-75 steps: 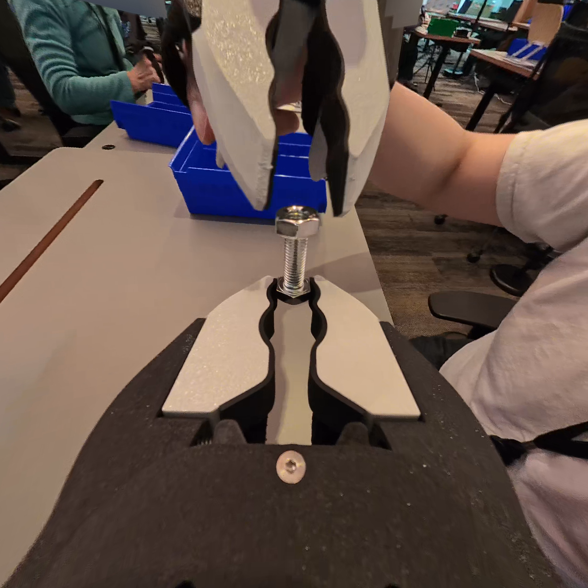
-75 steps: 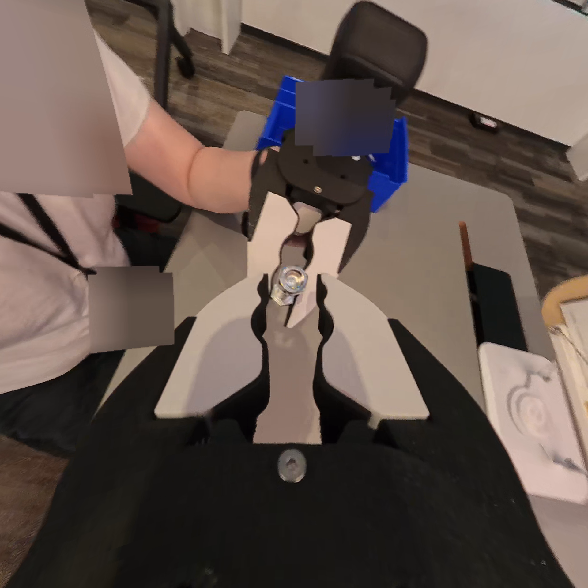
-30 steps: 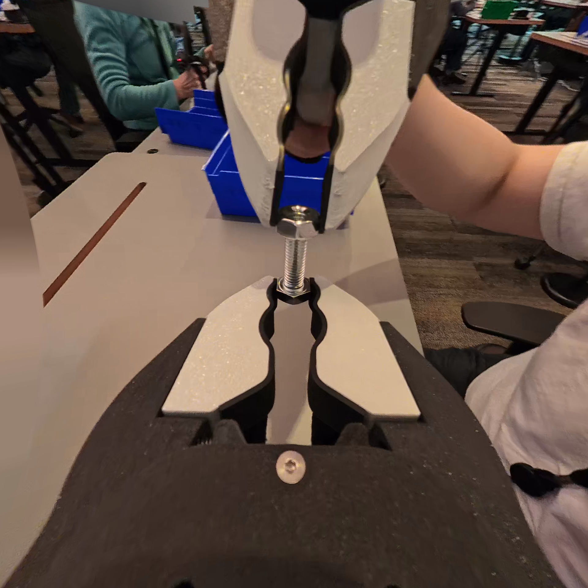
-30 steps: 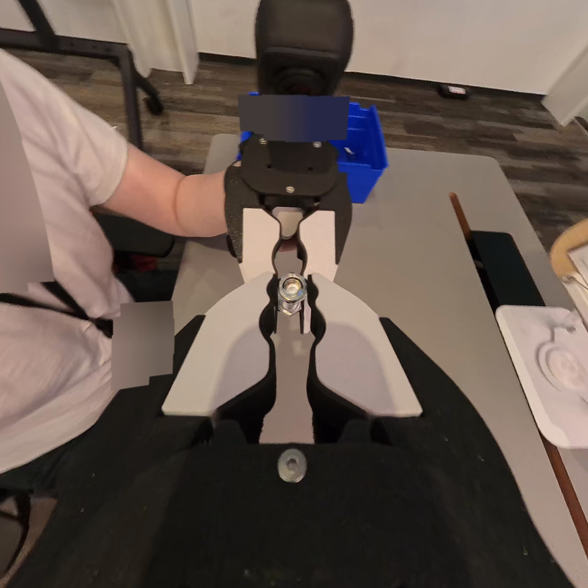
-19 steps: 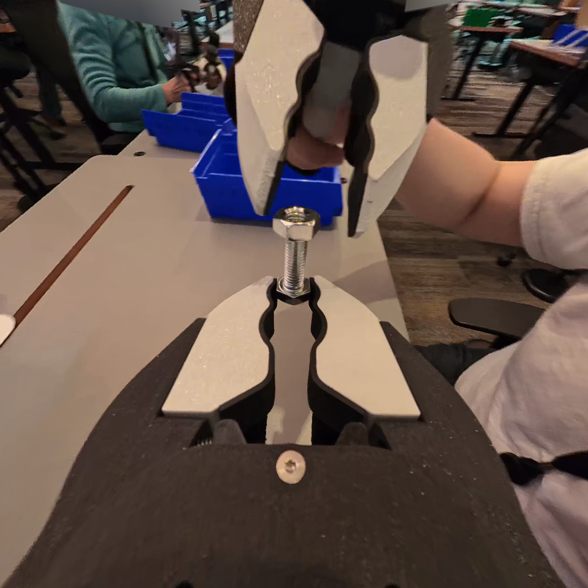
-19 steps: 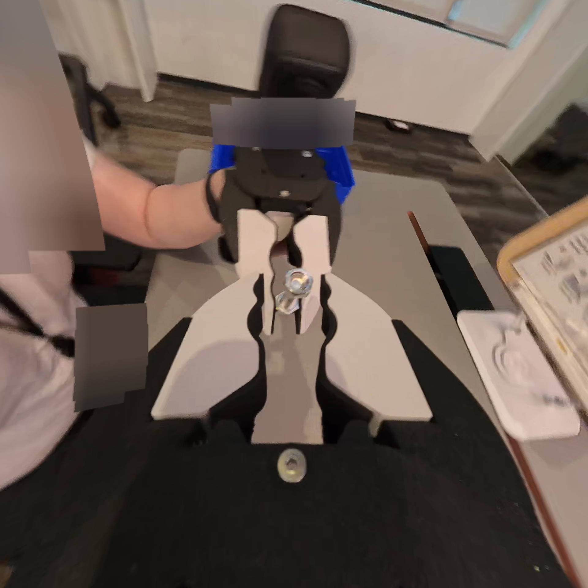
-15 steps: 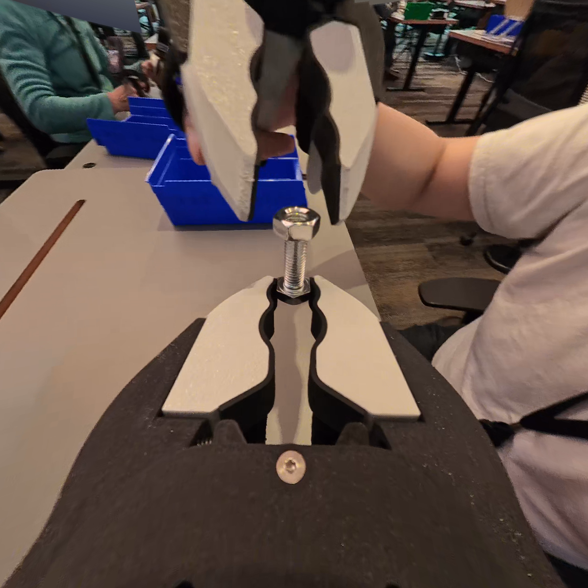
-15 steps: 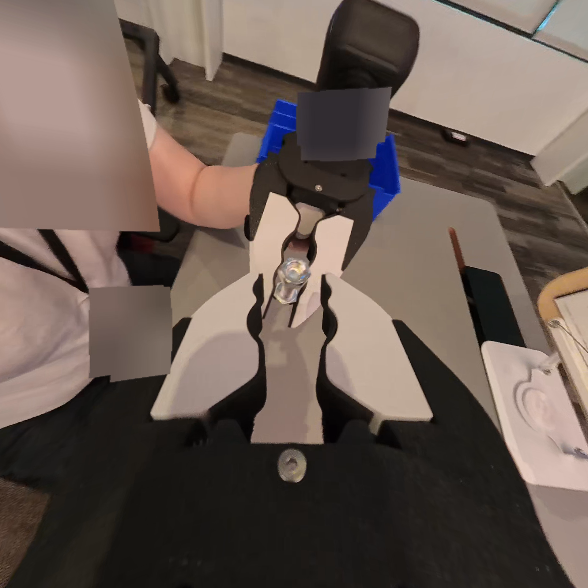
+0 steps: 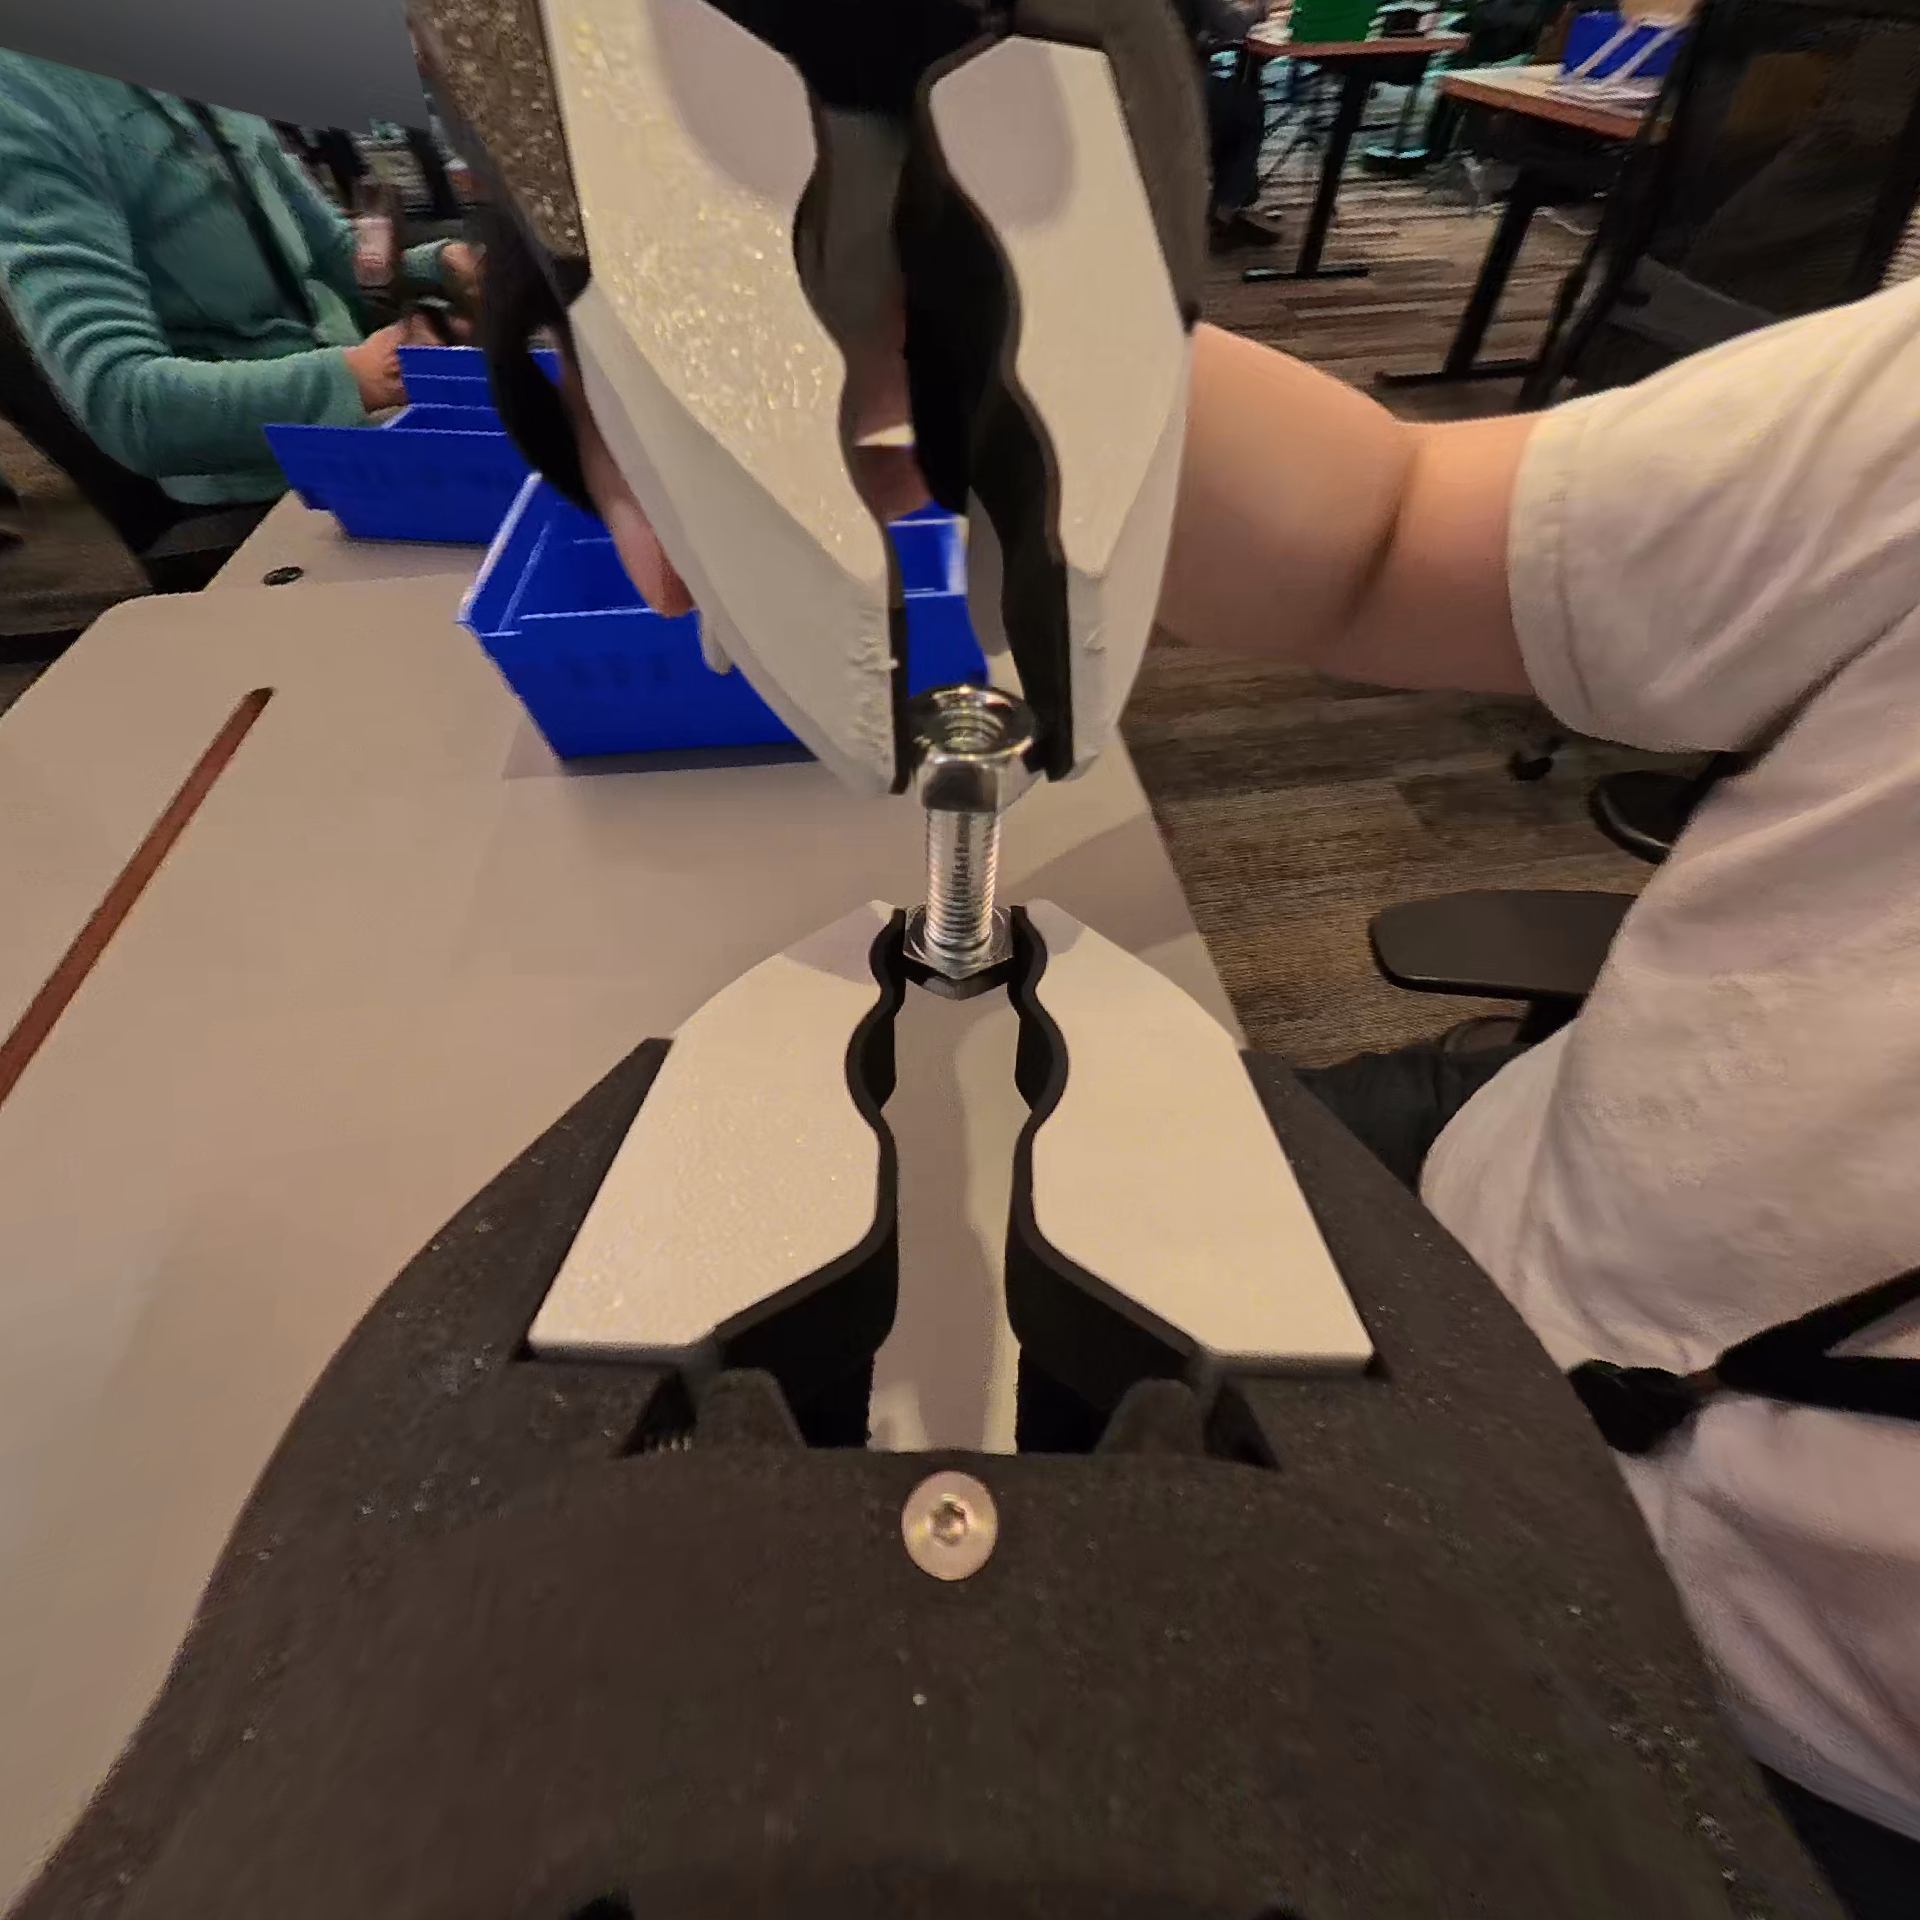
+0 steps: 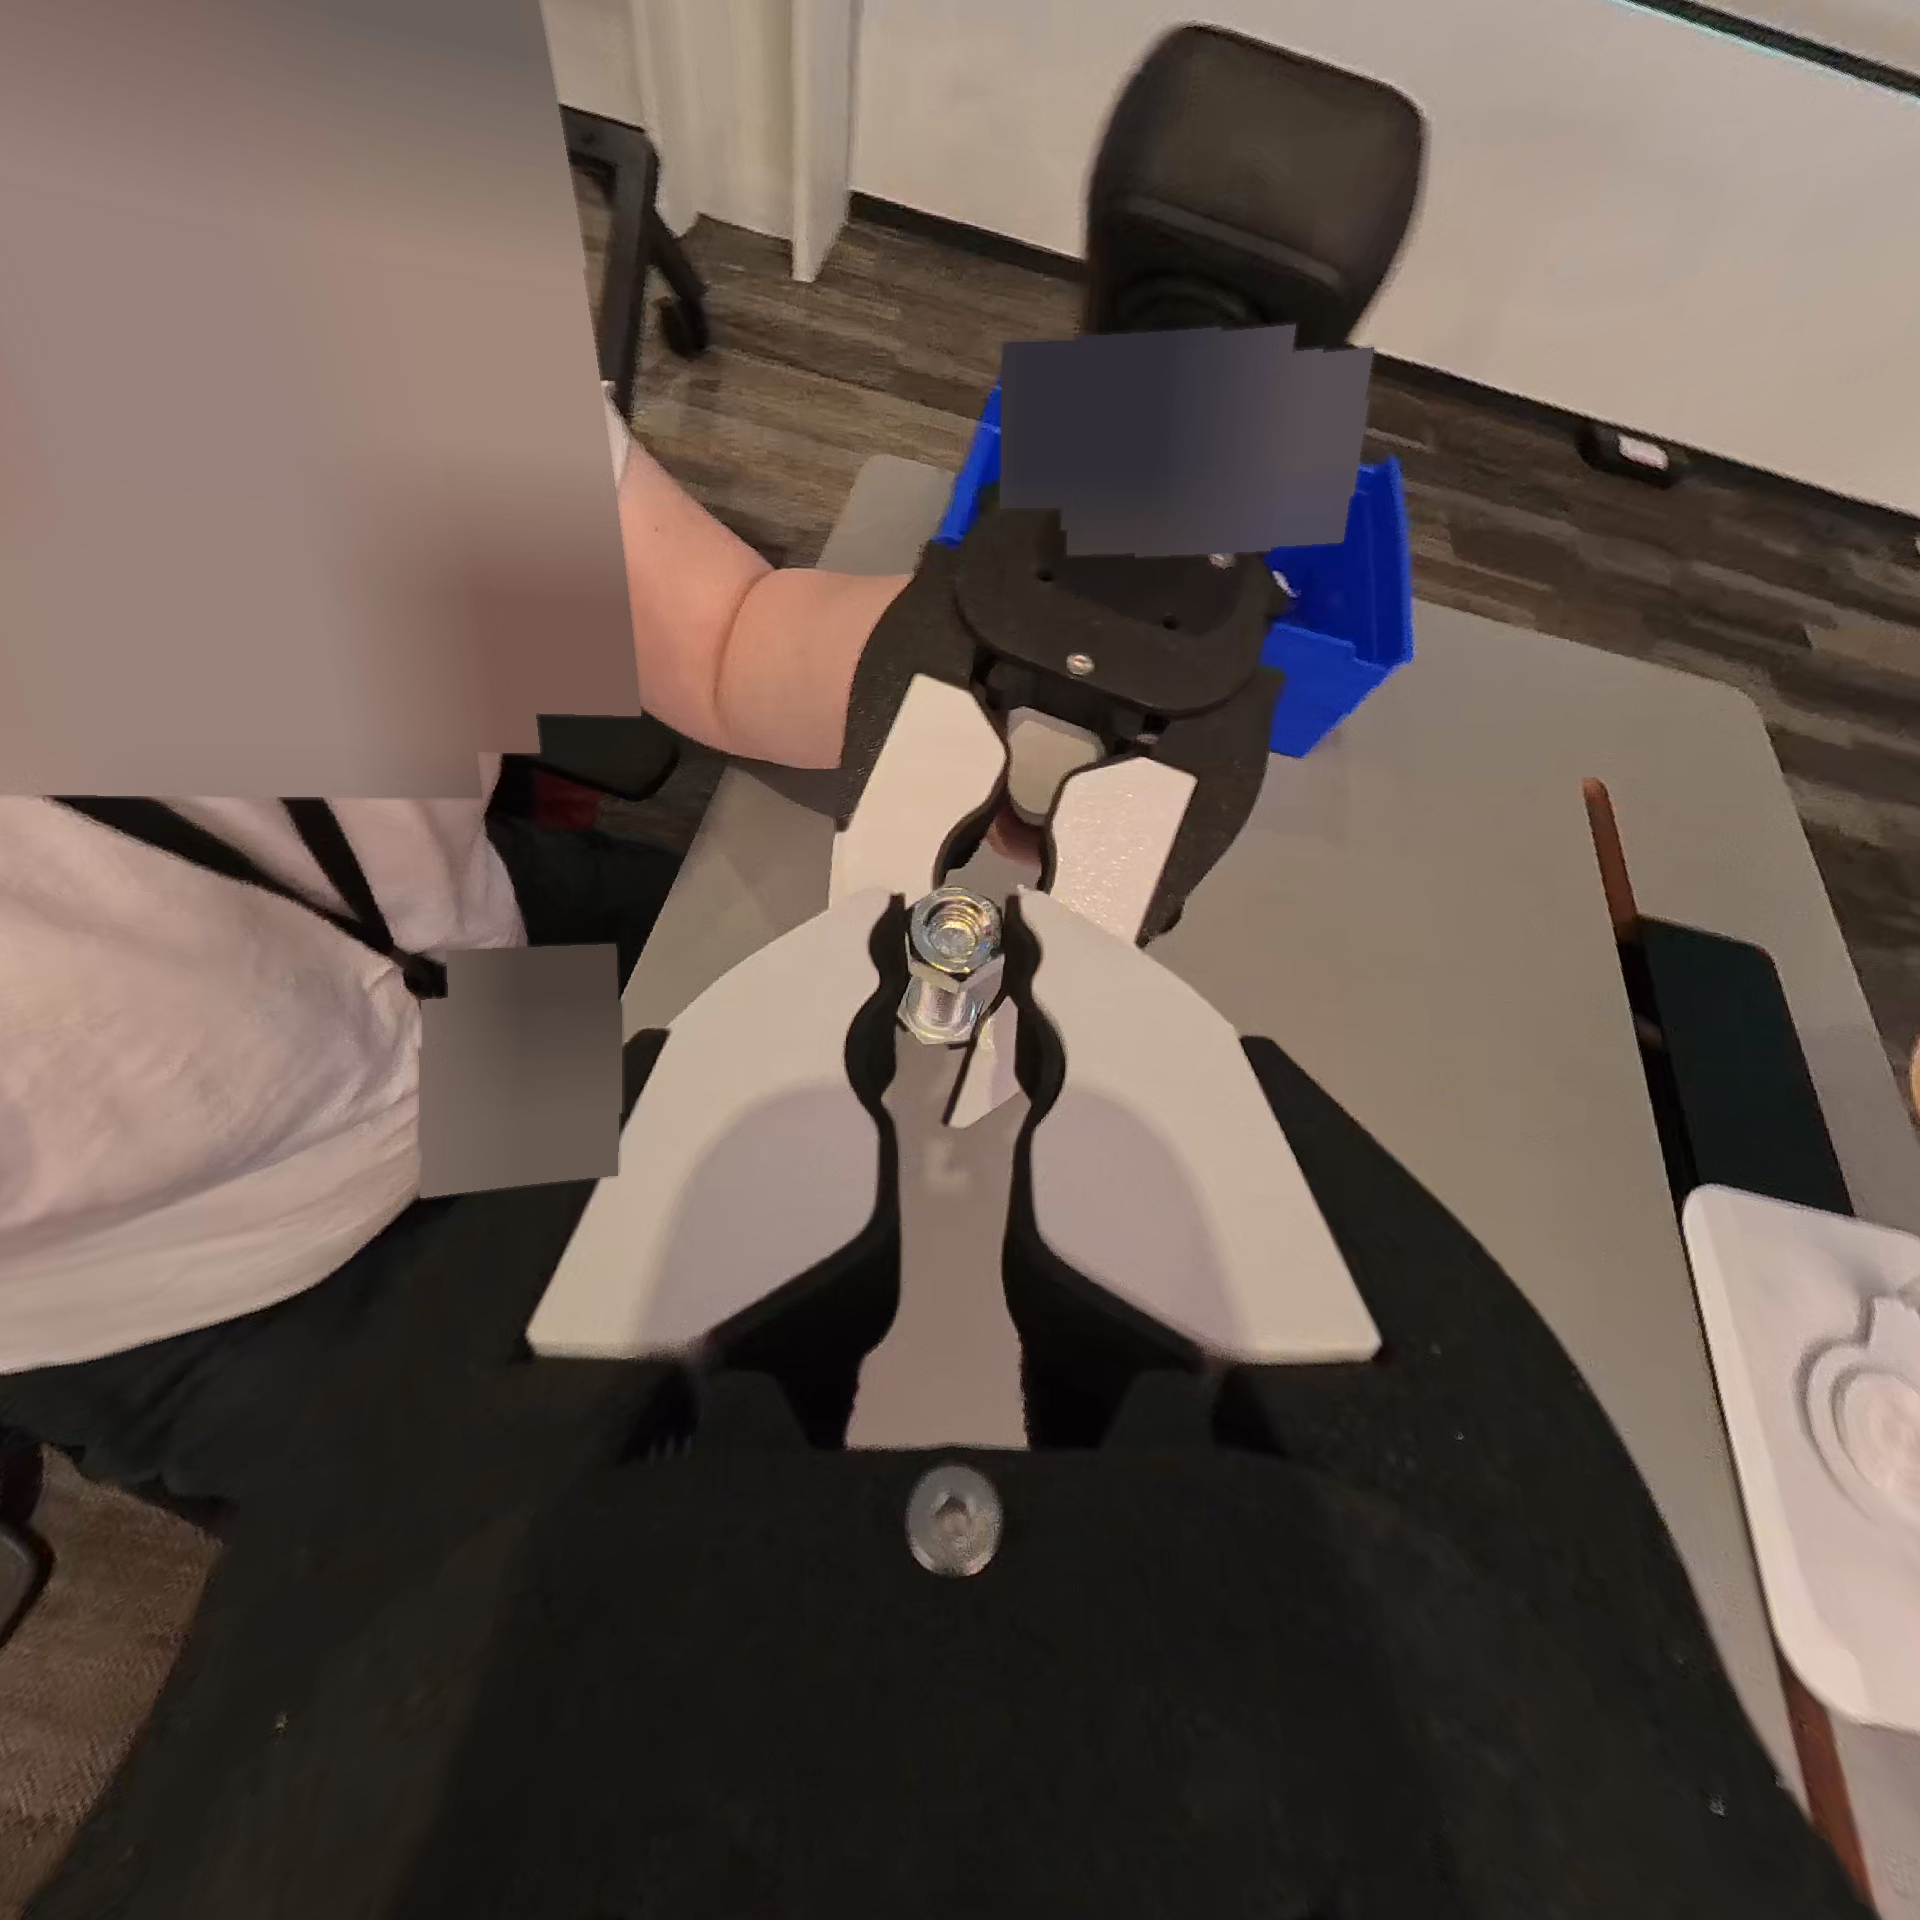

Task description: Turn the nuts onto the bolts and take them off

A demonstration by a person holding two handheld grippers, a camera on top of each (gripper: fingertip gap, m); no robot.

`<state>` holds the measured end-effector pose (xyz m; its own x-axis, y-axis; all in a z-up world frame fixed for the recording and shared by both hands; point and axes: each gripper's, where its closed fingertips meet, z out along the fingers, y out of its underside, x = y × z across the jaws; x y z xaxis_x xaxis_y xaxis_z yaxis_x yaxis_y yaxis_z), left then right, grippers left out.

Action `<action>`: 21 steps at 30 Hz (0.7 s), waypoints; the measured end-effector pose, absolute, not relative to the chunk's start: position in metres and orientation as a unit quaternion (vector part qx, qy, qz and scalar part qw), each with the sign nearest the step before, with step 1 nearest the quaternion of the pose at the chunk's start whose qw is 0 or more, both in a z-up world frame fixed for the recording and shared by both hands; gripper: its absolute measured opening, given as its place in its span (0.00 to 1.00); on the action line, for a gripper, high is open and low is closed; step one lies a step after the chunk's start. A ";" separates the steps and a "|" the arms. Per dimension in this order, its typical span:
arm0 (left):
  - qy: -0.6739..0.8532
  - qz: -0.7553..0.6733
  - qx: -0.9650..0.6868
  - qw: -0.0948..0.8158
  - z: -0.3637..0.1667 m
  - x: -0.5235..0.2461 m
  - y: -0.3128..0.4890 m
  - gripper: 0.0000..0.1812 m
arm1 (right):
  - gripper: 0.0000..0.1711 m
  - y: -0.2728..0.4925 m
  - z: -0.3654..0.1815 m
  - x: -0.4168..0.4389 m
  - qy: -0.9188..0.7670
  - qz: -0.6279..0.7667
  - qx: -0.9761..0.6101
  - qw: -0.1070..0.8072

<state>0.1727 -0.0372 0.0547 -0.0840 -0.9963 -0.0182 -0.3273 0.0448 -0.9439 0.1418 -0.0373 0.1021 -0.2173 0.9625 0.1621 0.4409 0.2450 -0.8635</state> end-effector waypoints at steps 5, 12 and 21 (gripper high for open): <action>0.561 -0.396 -0.596 0.417 0.053 0.170 -0.013 0.10 | 0.10 -0.012 0.101 0.141 -0.616 0.320 -0.592 0.410; 0.535 -0.371 -0.624 0.431 0.050 0.169 0.003 0.10 | 0.13 0.003 0.097 0.141 -0.536 0.295 -0.636 0.471; 0.542 -0.394 -0.607 0.427 0.055 0.169 -0.005 0.10 | 0.23 -0.014 0.103 0.140 -0.570 0.353 -0.556 0.492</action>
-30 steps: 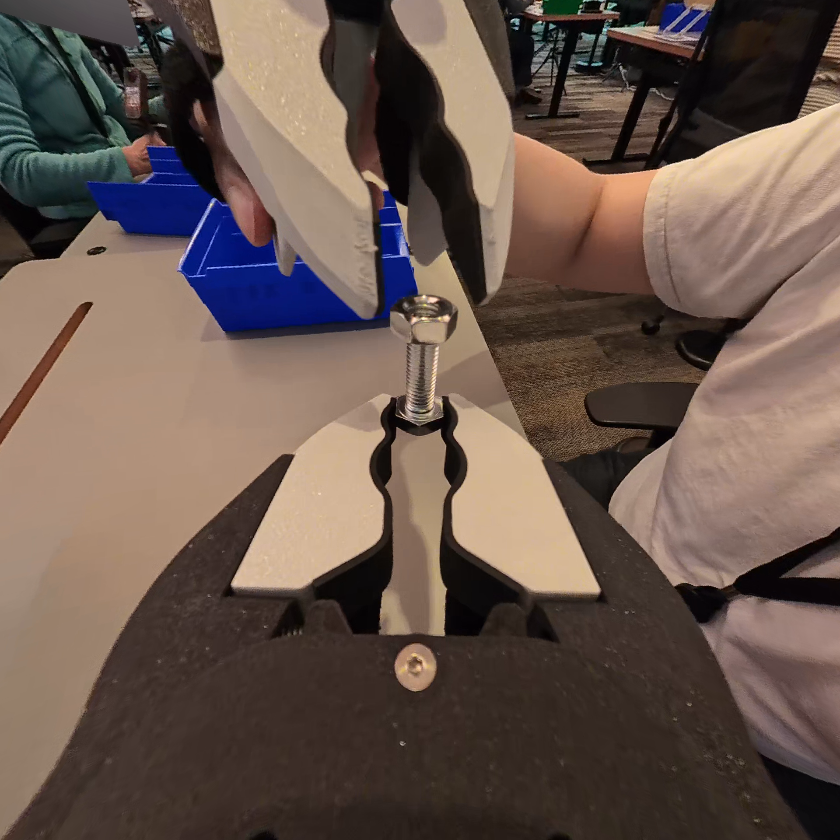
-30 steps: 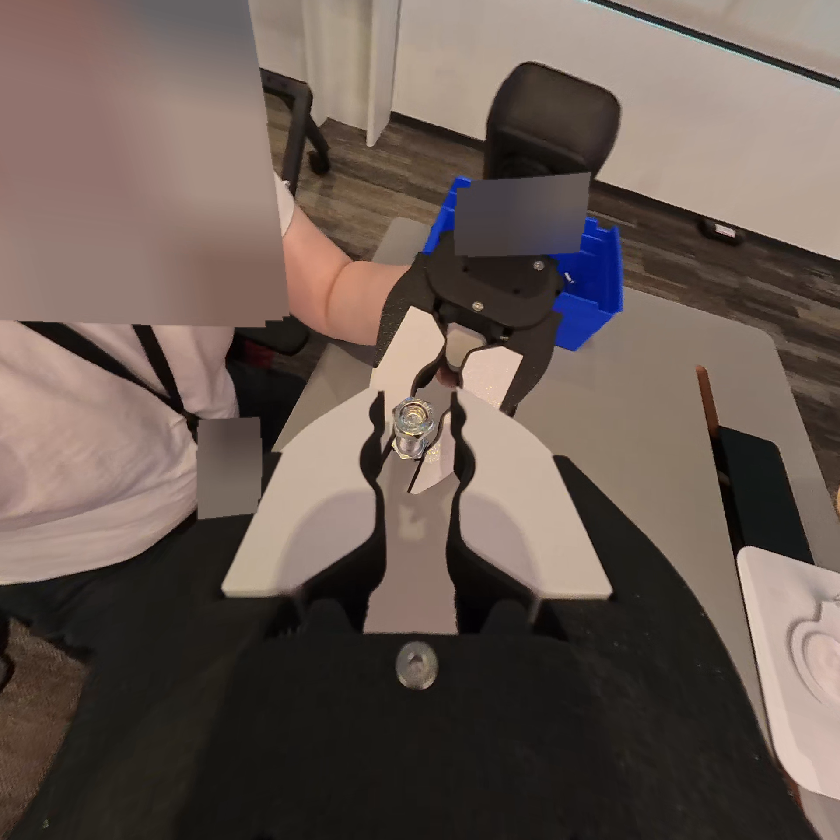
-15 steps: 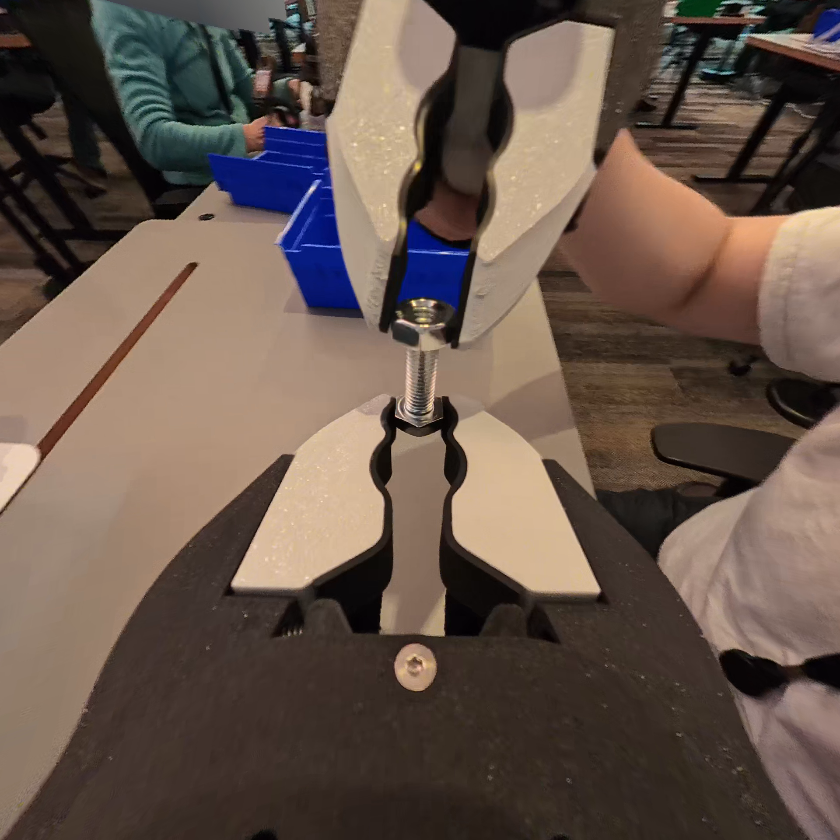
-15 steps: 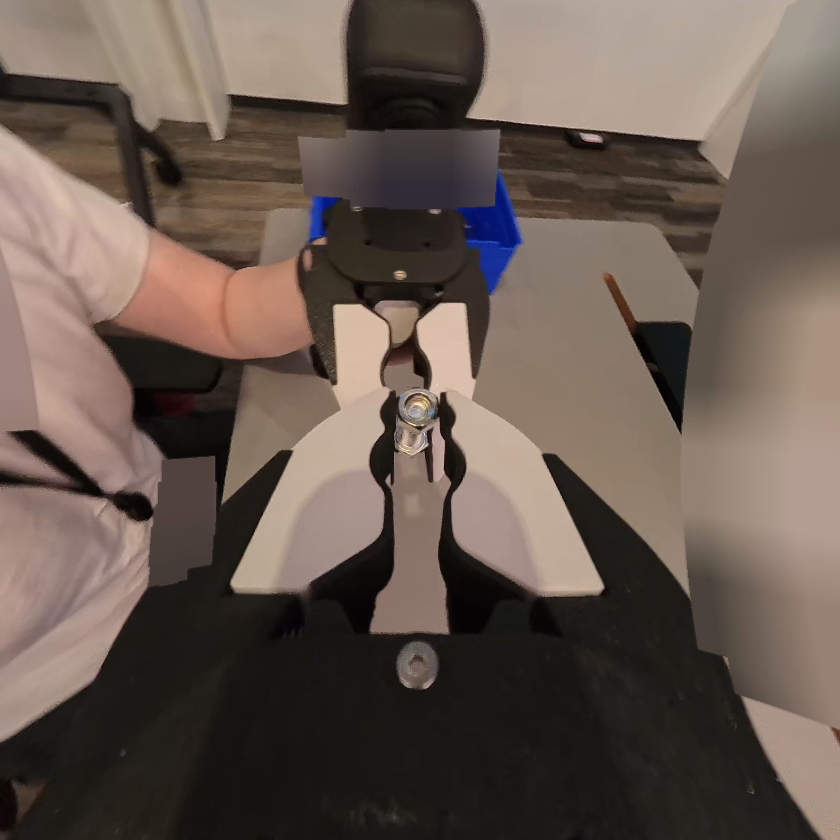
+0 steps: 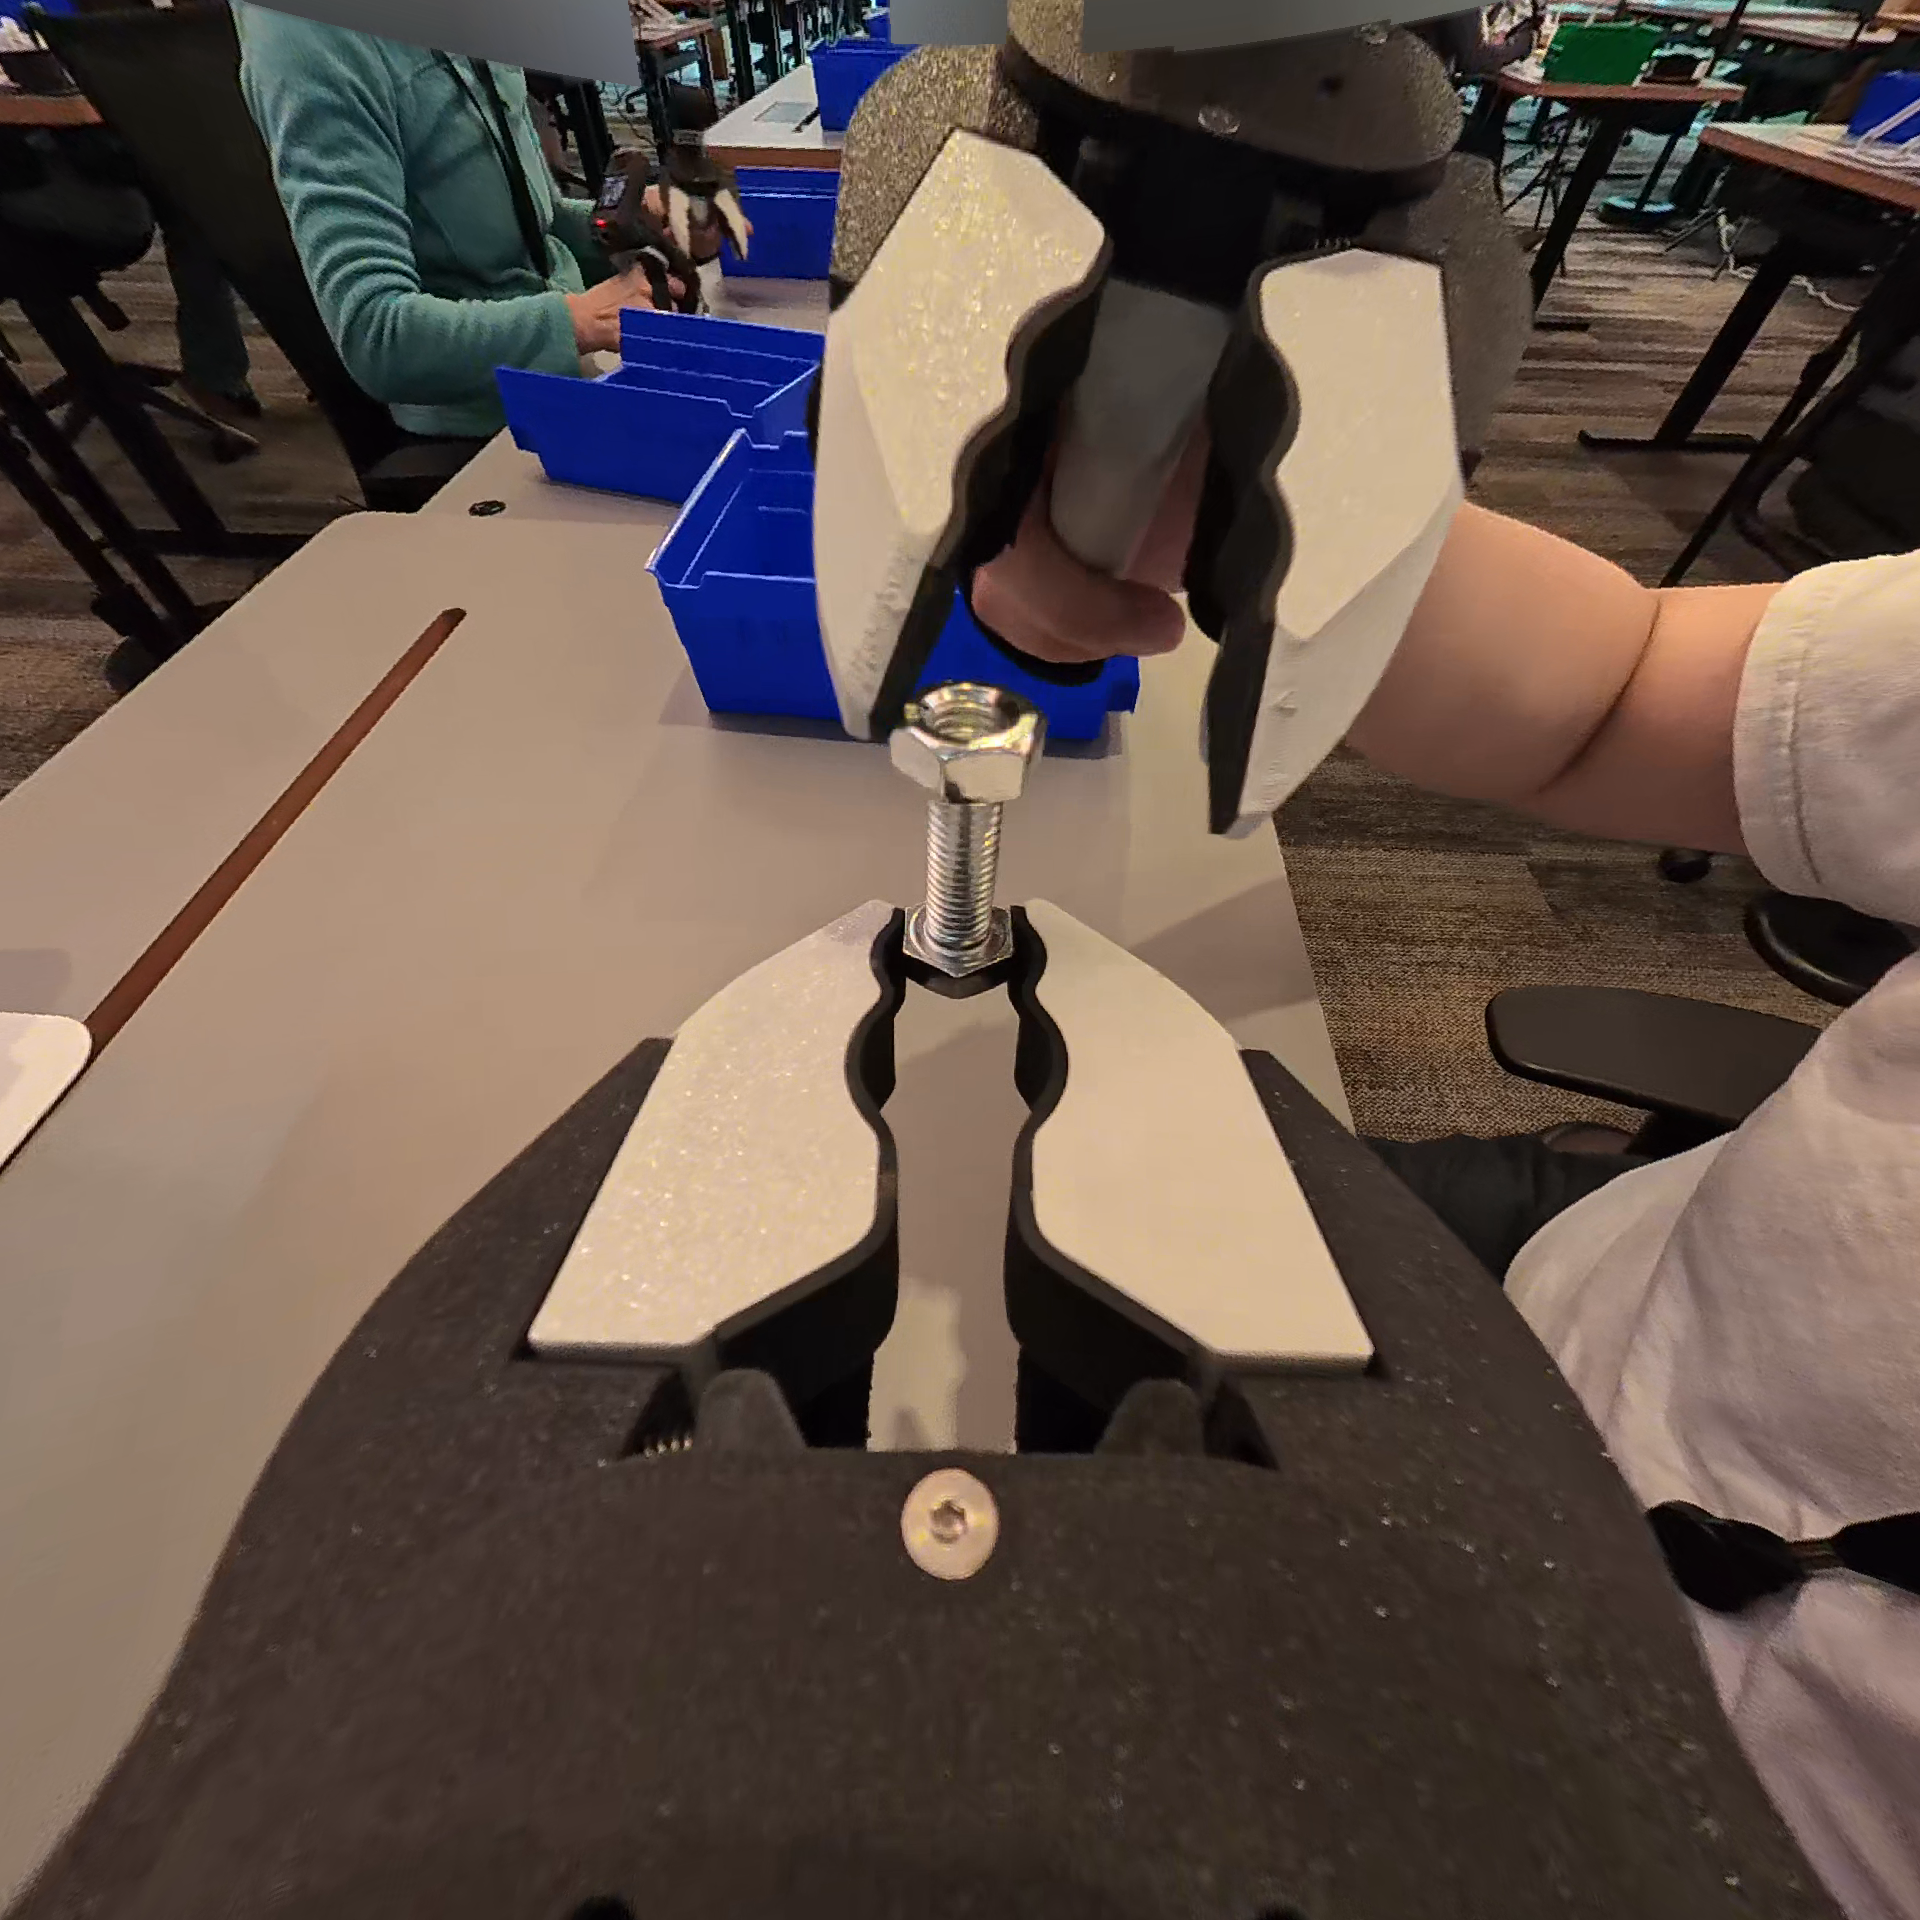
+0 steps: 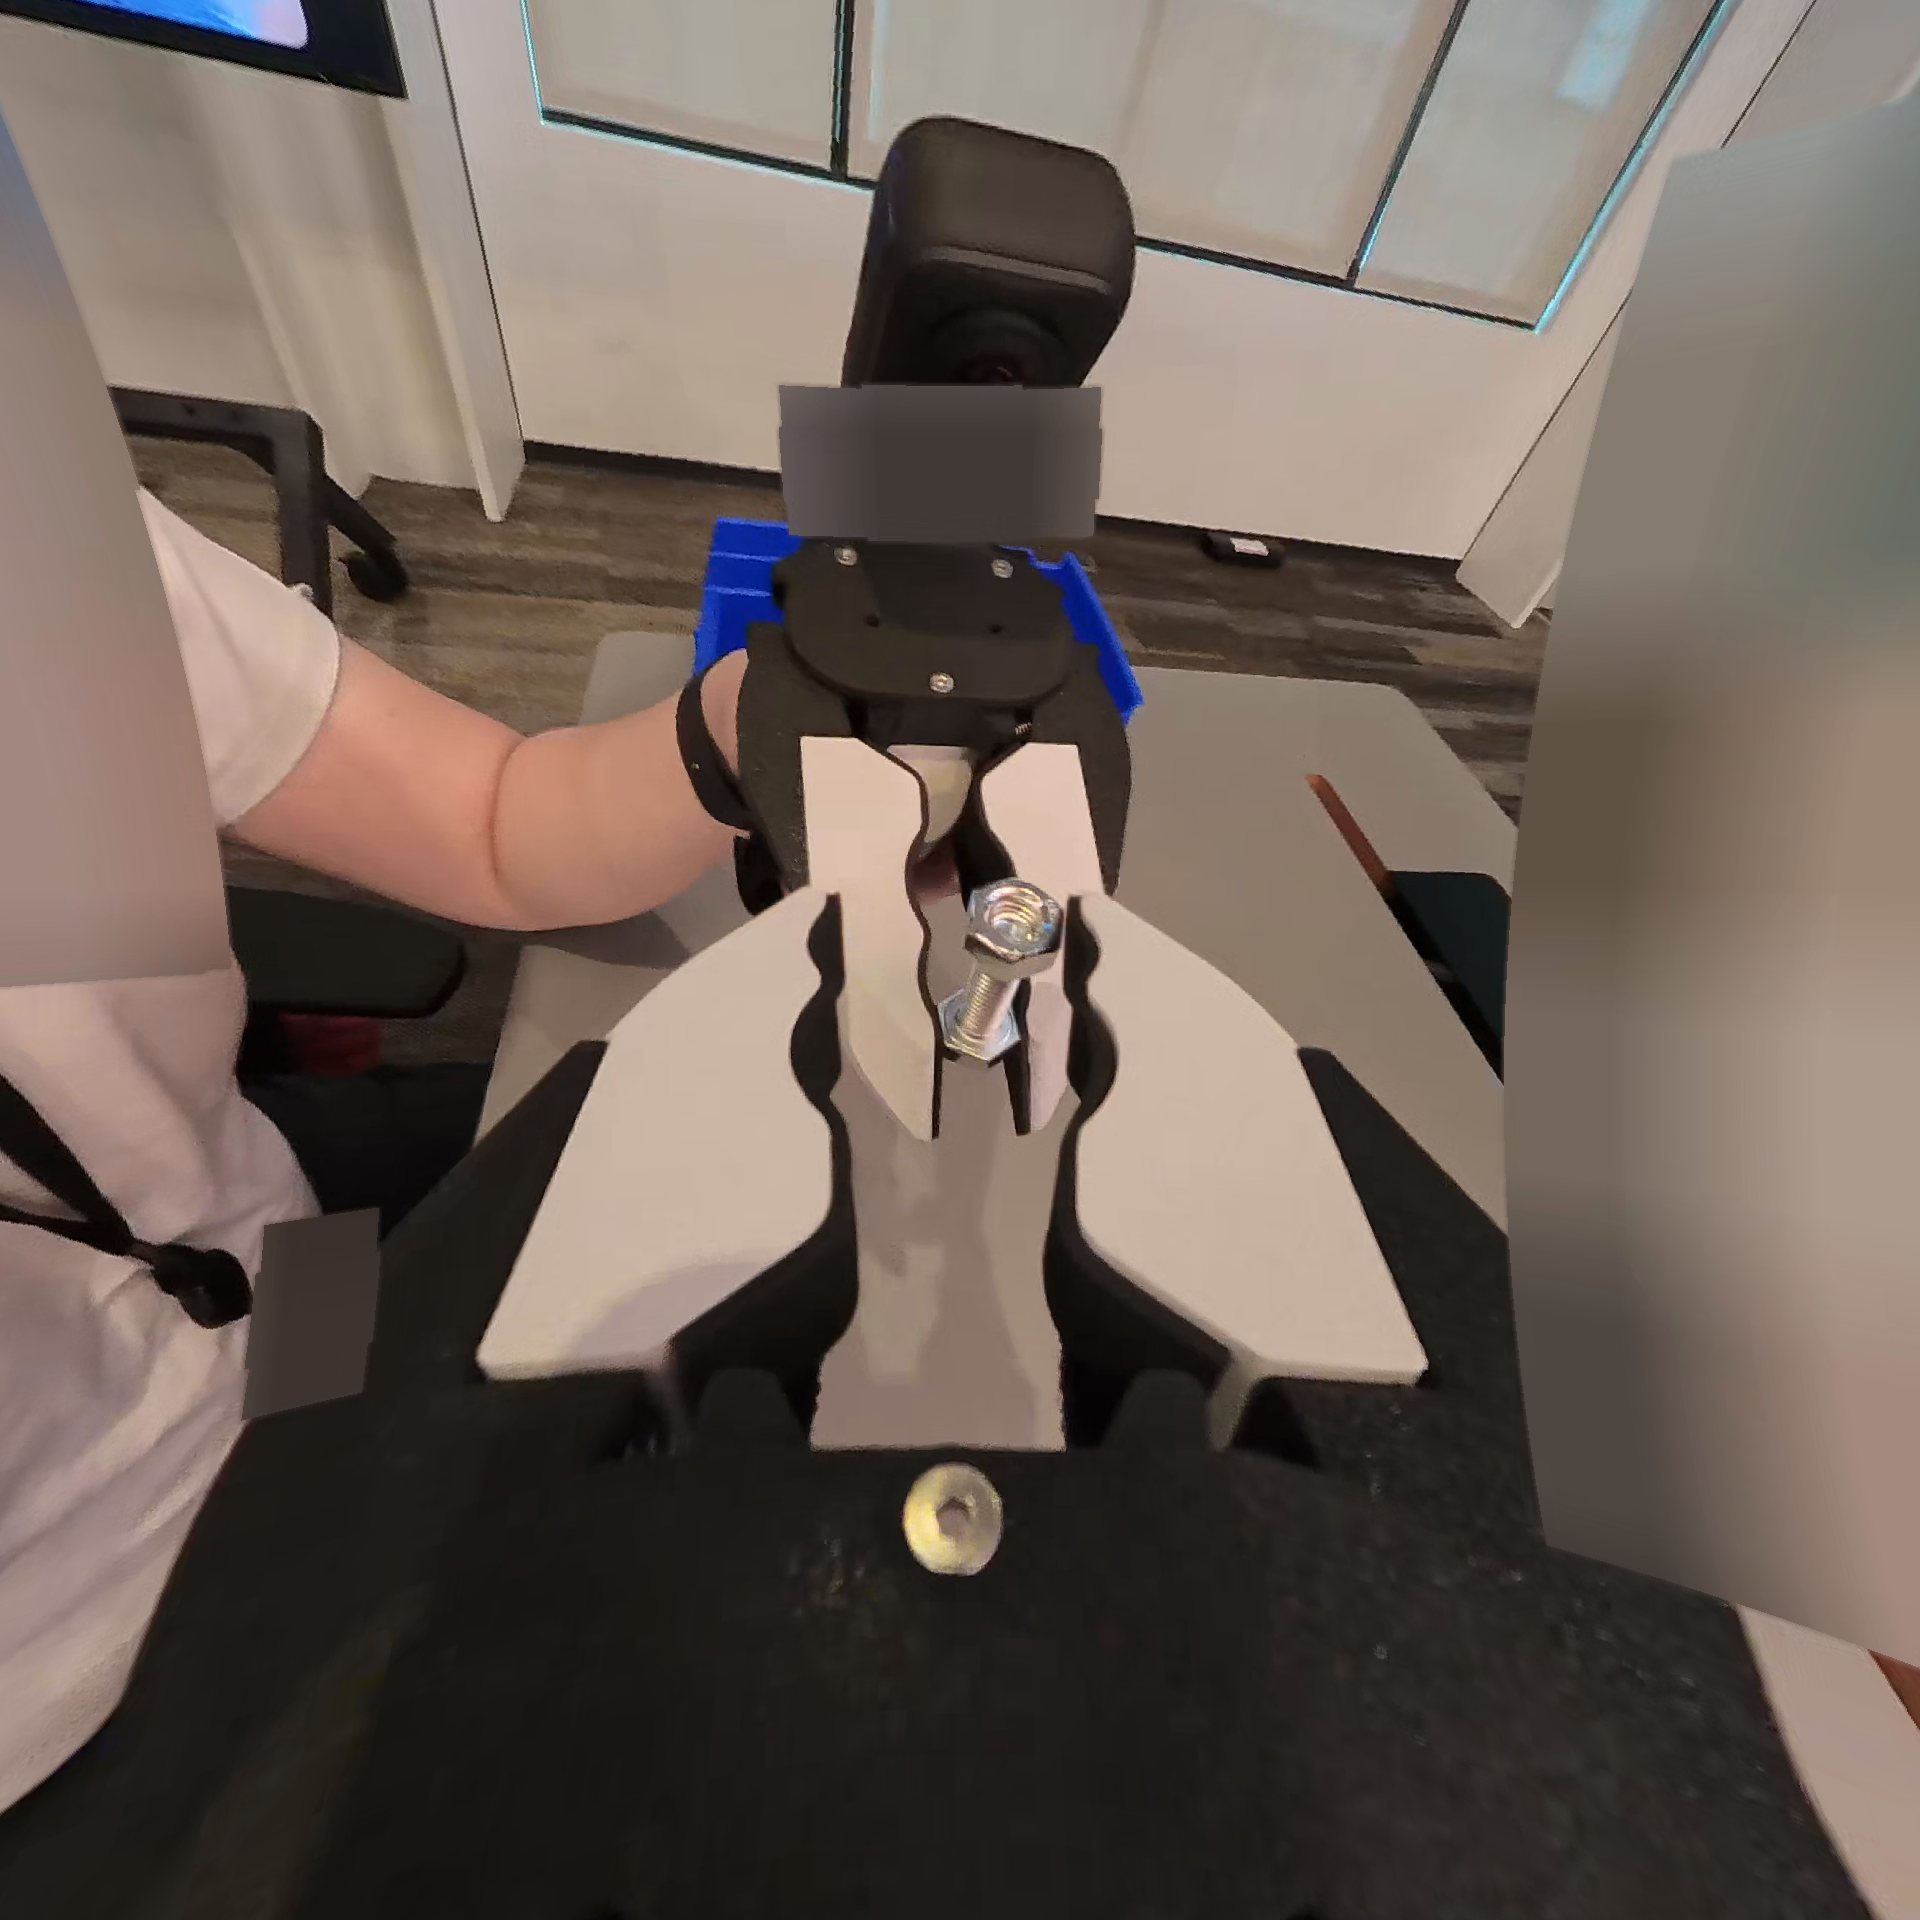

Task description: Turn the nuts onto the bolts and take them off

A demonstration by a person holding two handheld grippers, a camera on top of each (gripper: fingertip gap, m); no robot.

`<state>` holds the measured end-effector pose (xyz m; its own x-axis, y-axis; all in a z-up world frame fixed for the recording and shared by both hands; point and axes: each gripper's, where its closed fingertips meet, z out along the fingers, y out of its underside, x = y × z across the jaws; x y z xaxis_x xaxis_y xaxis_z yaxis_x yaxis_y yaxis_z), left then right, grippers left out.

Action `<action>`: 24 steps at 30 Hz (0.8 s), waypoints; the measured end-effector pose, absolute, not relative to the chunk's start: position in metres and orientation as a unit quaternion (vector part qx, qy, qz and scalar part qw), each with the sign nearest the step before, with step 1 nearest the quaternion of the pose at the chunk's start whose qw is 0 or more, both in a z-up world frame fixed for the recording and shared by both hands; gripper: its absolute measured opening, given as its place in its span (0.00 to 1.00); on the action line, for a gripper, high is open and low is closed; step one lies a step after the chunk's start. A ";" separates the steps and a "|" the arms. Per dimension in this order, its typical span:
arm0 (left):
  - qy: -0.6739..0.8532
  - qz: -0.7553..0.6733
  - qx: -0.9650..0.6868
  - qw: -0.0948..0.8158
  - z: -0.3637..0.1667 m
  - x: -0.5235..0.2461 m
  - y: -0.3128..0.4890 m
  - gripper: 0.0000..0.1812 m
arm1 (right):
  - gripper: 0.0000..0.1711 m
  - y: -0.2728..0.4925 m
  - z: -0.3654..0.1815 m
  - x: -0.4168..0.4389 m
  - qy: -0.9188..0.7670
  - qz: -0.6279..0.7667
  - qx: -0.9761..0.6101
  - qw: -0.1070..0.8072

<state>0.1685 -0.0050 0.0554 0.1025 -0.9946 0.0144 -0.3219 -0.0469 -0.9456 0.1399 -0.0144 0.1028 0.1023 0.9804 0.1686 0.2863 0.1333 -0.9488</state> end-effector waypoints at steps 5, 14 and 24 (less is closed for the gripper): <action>0.531 -0.386 -0.620 0.430 0.053 0.166 0.003 0.10 | 0.23 -0.008 0.099 0.146 -0.556 0.334 -0.581 0.492; 0.528 -0.387 -0.619 0.435 0.055 0.165 0.004 0.10 | 0.21 -0.005 0.106 0.141 -0.538 0.379 -0.577 0.484; 0.530 -0.393 -0.613 0.434 0.056 0.167 0.001 0.10 | 0.25 -0.001 0.112 0.141 -0.534 0.383 -0.569 0.494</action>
